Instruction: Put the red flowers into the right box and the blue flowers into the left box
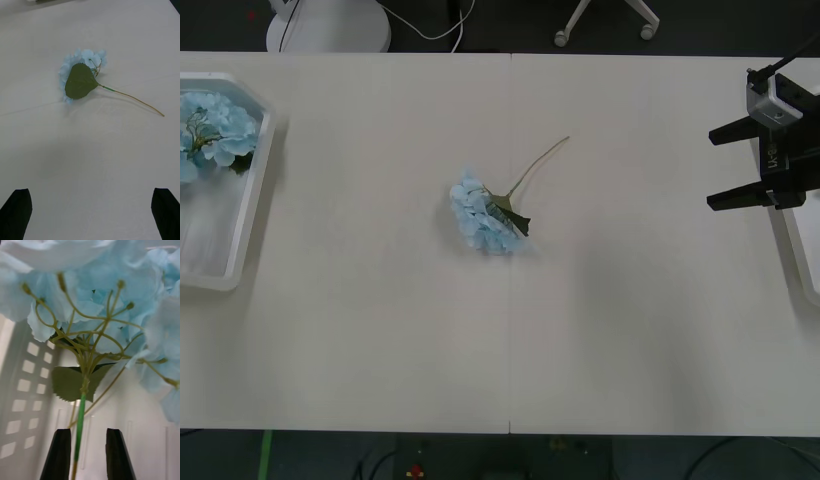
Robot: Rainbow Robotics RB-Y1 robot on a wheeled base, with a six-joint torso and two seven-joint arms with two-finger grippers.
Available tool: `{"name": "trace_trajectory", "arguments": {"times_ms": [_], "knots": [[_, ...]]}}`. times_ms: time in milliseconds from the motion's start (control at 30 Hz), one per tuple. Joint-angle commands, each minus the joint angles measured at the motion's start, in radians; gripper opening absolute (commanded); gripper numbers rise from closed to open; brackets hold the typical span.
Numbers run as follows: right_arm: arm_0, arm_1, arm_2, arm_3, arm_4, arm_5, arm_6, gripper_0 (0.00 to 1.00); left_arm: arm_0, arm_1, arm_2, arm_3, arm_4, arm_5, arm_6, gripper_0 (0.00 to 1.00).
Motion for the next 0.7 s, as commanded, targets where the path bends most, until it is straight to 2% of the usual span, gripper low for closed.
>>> {"name": "trace_trajectory", "arguments": {"times_ms": [33,100,300,500,700], "knots": [[-0.025,-0.001,0.002,-0.024,-0.01,-0.008,-0.015,0.92,-0.049,0.054,-0.003,-0.009,0.134,0.121,-0.041,0.81],[-0.025,-0.001,0.002,-0.024,-0.01,-0.008,-0.015,0.92,-0.078,0.054,-0.007,-0.009,0.194,0.201,-0.043,0.84],[-0.025,-0.001,0.002,-0.024,-0.01,-0.008,-0.015,0.92,-0.161,0.052,-0.017,-0.009,0.355,0.36,-0.038,0.85],[-0.025,-0.001,0.002,-0.024,-0.01,-0.008,-0.015,0.92,-0.252,0.054,-0.083,-0.011,0.435,0.399,0.037,0.85],[-0.025,-0.001,0.002,-0.024,-0.01,-0.008,-0.015,0.92,-0.33,0.037,-0.17,-0.034,0.435,0.4,0.293,0.85]]}}
